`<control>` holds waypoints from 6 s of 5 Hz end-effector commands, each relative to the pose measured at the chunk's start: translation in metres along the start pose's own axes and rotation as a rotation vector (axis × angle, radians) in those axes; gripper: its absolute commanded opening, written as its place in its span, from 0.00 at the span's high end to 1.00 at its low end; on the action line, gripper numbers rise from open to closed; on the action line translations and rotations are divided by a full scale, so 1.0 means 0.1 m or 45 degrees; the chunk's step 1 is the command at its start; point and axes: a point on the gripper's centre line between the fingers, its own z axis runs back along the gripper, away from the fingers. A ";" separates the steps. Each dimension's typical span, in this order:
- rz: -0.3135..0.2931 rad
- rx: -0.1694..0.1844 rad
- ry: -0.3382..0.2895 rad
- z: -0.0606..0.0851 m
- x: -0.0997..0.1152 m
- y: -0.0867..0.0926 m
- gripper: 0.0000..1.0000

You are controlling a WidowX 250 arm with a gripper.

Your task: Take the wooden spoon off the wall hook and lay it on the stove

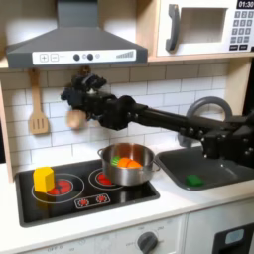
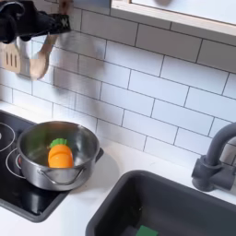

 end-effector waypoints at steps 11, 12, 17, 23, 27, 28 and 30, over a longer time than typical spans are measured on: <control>-0.106 -0.036 0.019 -0.11 -0.09 -0.06 1.00; -0.107 -0.038 0.026 -0.12 -0.10 -0.05 1.00; -0.068 -0.078 0.097 -0.02 -0.14 -0.01 1.00; -0.126 -0.092 0.187 0.70 0.17 -0.17 0.00; -0.229 0.209 0.396 0.67 -0.08 0.12 0.00; -0.238 0.197 0.395 0.67 -0.07 0.08 0.00; -0.242 0.191 0.397 0.65 -0.08 0.06 0.00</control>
